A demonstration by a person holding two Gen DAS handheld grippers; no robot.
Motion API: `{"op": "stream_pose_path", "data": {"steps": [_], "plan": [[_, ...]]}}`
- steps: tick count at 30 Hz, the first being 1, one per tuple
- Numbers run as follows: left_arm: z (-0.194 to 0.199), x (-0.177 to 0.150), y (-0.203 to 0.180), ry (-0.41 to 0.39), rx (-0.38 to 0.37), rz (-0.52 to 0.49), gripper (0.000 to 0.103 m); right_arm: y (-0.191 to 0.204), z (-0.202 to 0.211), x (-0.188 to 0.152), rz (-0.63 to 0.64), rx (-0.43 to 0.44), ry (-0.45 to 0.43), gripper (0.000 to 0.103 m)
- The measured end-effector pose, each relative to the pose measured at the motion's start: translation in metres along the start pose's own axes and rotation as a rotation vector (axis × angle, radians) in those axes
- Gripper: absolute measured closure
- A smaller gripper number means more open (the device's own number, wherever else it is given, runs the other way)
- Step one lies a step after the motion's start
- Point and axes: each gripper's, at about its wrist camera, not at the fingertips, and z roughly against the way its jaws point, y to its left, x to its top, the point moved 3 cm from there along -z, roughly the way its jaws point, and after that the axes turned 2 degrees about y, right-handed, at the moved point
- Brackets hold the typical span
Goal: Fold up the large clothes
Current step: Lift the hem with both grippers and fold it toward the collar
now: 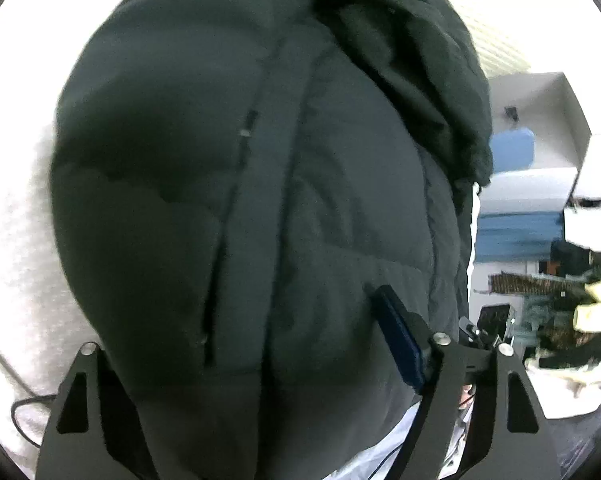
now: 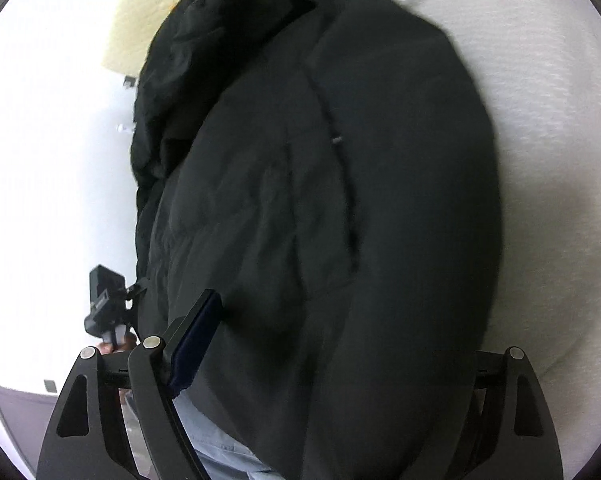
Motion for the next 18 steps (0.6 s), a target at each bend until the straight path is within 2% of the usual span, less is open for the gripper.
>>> {"op": "stream_pose_path", "data": {"steps": [3,5,7,8,9,11,14,18], "plan": [[-0.003,-0.005,-0.013,-0.006,0.002,-0.057,0.037,0.02,0.002,-0.006,0.075,0.024,-0.024,0.027],[-0.001,-0.007,-0.016,-0.011,-0.004,-0.078,0.051,0.032,0.01,-0.011,0.141,0.024,-0.053,0.043],[0.002,-0.008,-0.019,-0.018,-0.018,-0.086,0.061,0.037,0.02,-0.014,0.164,0.037,-0.089,0.077],[0.006,-0.009,-0.019,-0.024,-0.027,-0.088,0.069,0.038,0.025,-0.015,0.169,0.042,-0.109,0.084],[0.01,-0.009,-0.017,-0.029,-0.034,-0.089,0.072,0.04,0.031,-0.015,0.178,0.048,-0.132,0.089],[0.017,-0.011,-0.02,-0.042,-0.056,-0.096,0.081,0.046,0.044,-0.016,0.208,0.066,-0.17,0.092],[0.025,-0.018,-0.029,-0.051,-0.06,-0.129,0.087,0.056,0.062,-0.017,0.253,0.085,-0.228,0.094],[0.051,-0.028,-0.034,-0.081,-0.112,-0.15,0.091,0.073,0.074,-0.021,0.265,0.143,-0.293,0.095]]}}
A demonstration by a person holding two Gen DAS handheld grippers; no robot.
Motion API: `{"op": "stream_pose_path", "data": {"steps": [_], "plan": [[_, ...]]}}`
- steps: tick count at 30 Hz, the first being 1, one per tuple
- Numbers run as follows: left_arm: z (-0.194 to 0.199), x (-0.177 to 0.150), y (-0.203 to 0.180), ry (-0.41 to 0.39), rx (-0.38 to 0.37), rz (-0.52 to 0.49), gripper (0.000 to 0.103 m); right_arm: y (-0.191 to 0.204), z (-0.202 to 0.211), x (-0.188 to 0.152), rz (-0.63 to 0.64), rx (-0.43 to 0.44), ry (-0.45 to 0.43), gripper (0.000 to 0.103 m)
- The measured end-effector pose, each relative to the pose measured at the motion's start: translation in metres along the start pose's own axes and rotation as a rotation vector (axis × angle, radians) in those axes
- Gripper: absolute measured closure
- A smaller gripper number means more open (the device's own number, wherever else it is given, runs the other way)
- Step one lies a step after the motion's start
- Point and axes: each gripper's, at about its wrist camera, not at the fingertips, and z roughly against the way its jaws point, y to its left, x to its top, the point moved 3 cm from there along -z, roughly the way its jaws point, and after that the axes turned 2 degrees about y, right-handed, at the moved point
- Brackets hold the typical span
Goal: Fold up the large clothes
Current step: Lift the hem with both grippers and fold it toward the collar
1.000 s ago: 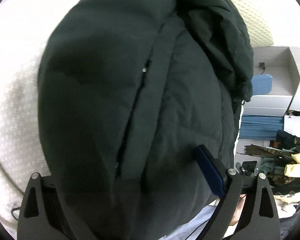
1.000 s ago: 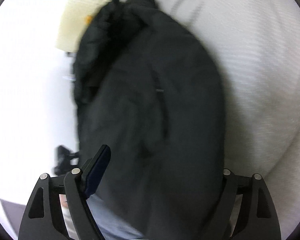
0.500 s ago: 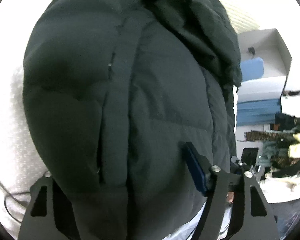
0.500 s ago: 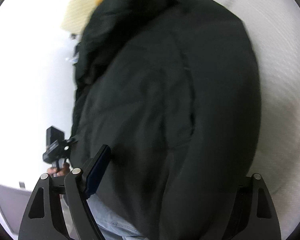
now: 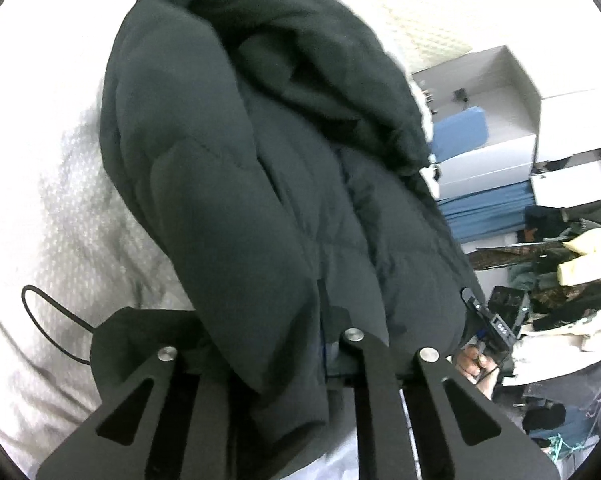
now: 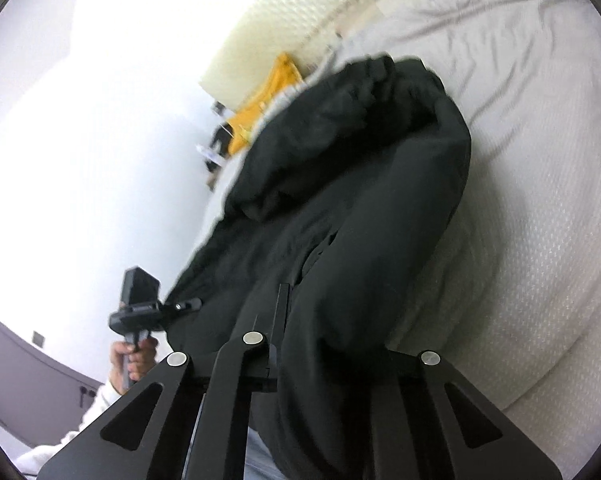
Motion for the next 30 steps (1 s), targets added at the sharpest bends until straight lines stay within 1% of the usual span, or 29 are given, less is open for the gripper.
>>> {"op": "stream_pose_path", "data": {"steps": [2,7,11,13,15,18,20,22,24,27,28,30], "plan": [[0.017,-0.002,-0.001,-0.016,-0.024,0.0,0.091,0.005,0.017,-0.003,-0.012,0.048,-0.042,0.095],[0.054,-0.018,-0.02,-0.034,-0.053,-0.041,0.092,0.025,0.053,-0.02,0.007,0.087,-0.075,0.095],[0.084,-0.042,-0.03,-0.047,-0.092,-0.052,0.092,0.048,0.082,-0.036,0.028,0.118,-0.115,0.095],[0.098,-0.061,-0.032,-0.047,-0.119,-0.041,0.092,0.06,0.101,-0.056,0.061,0.134,-0.146,0.095],[0.109,-0.079,-0.035,-0.049,-0.128,-0.042,0.092,0.07,0.112,-0.078,0.065,0.144,-0.149,0.095],[0.119,-0.094,-0.039,-0.05,-0.133,-0.047,0.092,0.079,0.127,-0.101,0.06,0.131,-0.146,0.095],[0.123,-0.101,-0.039,-0.042,-0.124,-0.072,0.092,0.086,0.134,-0.116,0.058,0.122,-0.15,0.095],[0.121,-0.103,-0.038,-0.025,-0.118,-0.068,0.092,0.091,0.136,-0.12,0.077,0.088,-0.141,0.095],[0.118,-0.095,-0.038,-0.019,-0.113,-0.073,0.092,0.095,0.135,-0.117,0.106,0.06,-0.136,0.095],[0.121,-0.081,-0.044,-0.032,-0.128,-0.085,0.092,0.091,0.131,-0.102,0.105,0.044,-0.154,0.095],[0.123,-0.081,-0.045,-0.035,-0.126,-0.088,0.092,0.088,0.128,-0.093,0.101,0.039,-0.163,0.095],[0.119,-0.064,-0.047,-0.036,-0.128,-0.068,0.092,0.08,0.121,-0.076,0.079,0.035,-0.176,0.095]]}}
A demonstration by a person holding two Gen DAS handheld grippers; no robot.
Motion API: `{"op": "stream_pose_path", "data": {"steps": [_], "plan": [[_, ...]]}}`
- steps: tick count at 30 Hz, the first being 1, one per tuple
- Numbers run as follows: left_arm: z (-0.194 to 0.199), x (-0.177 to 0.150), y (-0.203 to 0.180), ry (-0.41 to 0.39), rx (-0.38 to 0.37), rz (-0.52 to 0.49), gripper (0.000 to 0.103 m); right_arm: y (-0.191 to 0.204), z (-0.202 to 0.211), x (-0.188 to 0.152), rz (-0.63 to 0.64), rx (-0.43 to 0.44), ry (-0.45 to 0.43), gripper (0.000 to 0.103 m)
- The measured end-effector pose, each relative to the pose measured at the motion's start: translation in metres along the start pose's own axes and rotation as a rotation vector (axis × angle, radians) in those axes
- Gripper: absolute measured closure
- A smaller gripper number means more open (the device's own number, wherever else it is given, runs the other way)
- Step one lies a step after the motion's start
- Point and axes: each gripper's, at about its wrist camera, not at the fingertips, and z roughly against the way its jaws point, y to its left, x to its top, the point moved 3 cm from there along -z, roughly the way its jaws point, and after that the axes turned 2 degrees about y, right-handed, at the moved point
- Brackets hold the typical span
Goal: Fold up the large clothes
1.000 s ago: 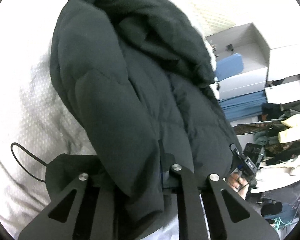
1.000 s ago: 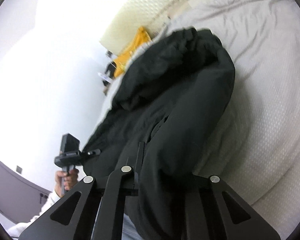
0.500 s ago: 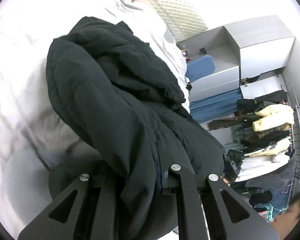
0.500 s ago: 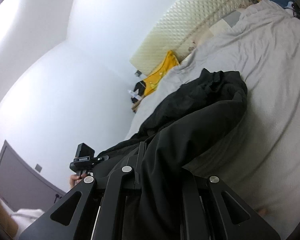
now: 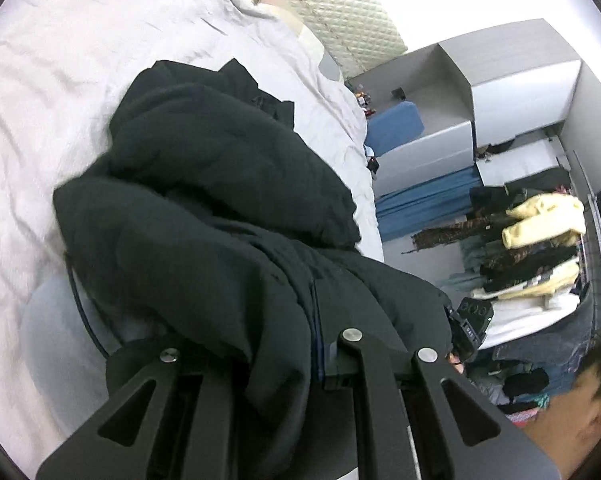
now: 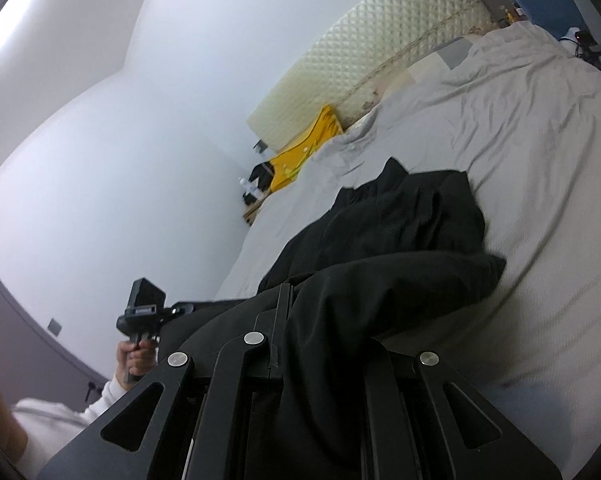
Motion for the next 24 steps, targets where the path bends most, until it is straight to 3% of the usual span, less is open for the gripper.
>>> {"op": "stream_pose_path", "data": {"steps": [17,21,24], "plan": [[-0.005,0.107,-0.043,-0.145,0.102,0.0,0.087,-0.061,-0.059,0.144,-0.218,-0.057,-0.076,0.095],[-0.01,0.128,-0.037,-0.152,0.133,0.05,0.085,-0.076,-0.076,0.164,-0.287,-0.066,-0.065,0.095],[-0.013,0.145,-0.034,-0.2,0.189,0.07,0.084,-0.095,-0.092,0.173,-0.356,-0.07,-0.061,0.095]]}}
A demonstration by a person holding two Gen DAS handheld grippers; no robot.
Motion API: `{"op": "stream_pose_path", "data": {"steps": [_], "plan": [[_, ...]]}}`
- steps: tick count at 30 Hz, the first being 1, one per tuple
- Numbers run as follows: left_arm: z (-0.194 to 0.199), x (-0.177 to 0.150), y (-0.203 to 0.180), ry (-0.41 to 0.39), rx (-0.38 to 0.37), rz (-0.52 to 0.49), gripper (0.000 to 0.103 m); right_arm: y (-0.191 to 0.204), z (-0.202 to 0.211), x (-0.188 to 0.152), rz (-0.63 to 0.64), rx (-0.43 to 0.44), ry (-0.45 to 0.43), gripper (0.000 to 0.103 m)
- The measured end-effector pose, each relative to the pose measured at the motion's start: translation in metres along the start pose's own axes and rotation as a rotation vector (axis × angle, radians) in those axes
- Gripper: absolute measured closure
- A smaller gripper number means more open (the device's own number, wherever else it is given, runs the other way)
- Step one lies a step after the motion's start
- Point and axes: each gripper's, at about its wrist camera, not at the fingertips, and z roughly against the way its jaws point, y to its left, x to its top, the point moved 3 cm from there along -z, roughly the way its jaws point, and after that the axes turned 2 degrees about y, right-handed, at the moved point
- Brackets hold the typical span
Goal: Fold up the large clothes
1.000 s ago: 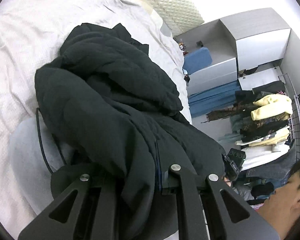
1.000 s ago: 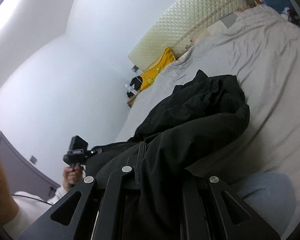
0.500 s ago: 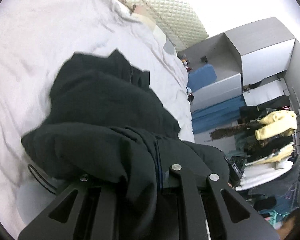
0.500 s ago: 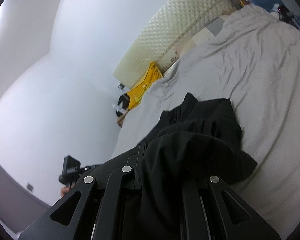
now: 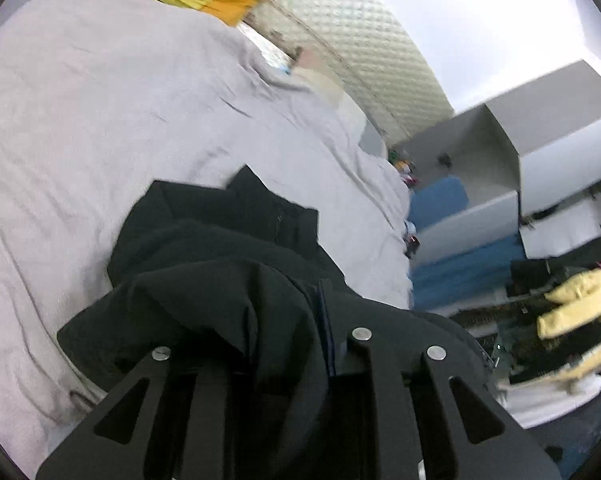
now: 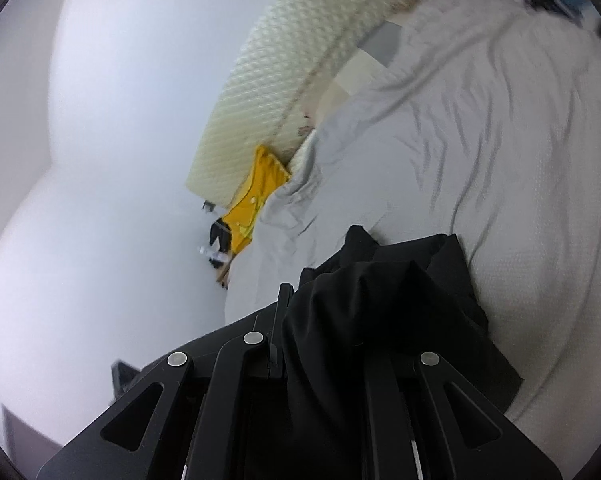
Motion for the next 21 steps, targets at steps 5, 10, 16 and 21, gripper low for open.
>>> {"op": "stream_pose_path", "data": {"steps": [5,10,16,21], "plan": [[-0.025,0.023,0.004,-0.014,0.07,-0.006,0.082,-0.025,-0.031,0.02,-0.076,-0.076,0.005,0.095],[-0.063,0.047,0.016,-0.001,0.157,0.005,0.08,-0.051,-0.062,0.034,-0.113,-0.162,0.022,0.095],[-0.102,0.061,0.024,0.02,0.265,-0.023,0.08,-0.08,-0.098,0.042,-0.135,-0.231,0.046,0.095],[-0.129,0.068,0.036,0.071,0.292,-0.031,0.079,-0.101,-0.118,0.042,-0.144,-0.226,0.066,0.096]]}}
